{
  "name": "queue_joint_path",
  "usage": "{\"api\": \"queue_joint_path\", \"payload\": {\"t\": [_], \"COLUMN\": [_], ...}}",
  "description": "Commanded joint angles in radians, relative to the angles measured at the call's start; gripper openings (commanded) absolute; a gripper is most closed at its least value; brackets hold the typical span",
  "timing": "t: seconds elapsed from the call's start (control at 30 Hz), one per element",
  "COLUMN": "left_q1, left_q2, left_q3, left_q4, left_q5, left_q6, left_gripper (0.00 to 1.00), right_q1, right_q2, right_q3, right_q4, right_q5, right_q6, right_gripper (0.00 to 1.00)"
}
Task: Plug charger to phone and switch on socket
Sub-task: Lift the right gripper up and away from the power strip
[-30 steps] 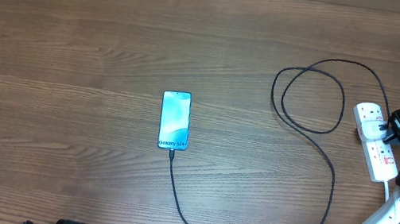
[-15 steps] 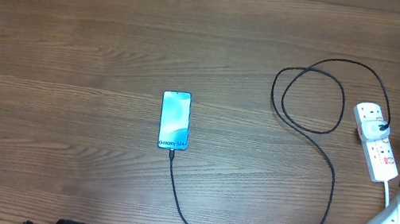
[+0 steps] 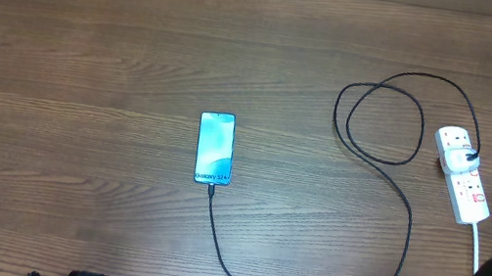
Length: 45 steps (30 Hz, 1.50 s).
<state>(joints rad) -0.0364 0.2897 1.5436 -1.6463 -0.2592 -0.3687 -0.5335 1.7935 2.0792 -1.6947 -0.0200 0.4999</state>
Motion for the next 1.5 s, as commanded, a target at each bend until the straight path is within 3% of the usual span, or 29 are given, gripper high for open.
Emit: {"api": "queue_joint_path", "payload": {"t": [0.0,0.3,0.7,1.1,1.27,1.47], "left_q1": [0.017,0.106,0.116,0.117,0.116,0.116], "left_q2": [-0.013,-0.092,-0.281,-0.285,-0.285,-0.285], "left_q3": [-0.005,-0.005,-0.005,0.016,0.016,0.016], "left_q4": [0.005,0.005,-0.006,-0.043,-0.043,-0.043], "left_q5": [-0.010,-0.010,-0.010,-0.010,-0.010,-0.010], "left_q6": [-0.021,-0.021,-0.021,-0.020,-0.020,-0.020], "left_gripper": [1.00,0.99,1.00,0.99,1.00,0.99], "right_q1": [0.035,0.062,0.062,0.062,0.063,0.201], "right_q2": [-0.161,-0.378,-0.438,-0.584,-0.705,-0.822], "right_q3": [0.025,0.021,0.018,0.015,0.015,0.014], "right_q4": [0.001,0.001,0.001,0.001,0.001,0.001], "right_q5": [-0.077,-0.117,-0.252,-0.251,-0.244,-0.267], "right_q6": [-0.019,-0.019,-0.064,-0.185,-0.218,-0.247], "right_gripper": [0.04,0.04,0.04,0.04,0.11,0.09]}}
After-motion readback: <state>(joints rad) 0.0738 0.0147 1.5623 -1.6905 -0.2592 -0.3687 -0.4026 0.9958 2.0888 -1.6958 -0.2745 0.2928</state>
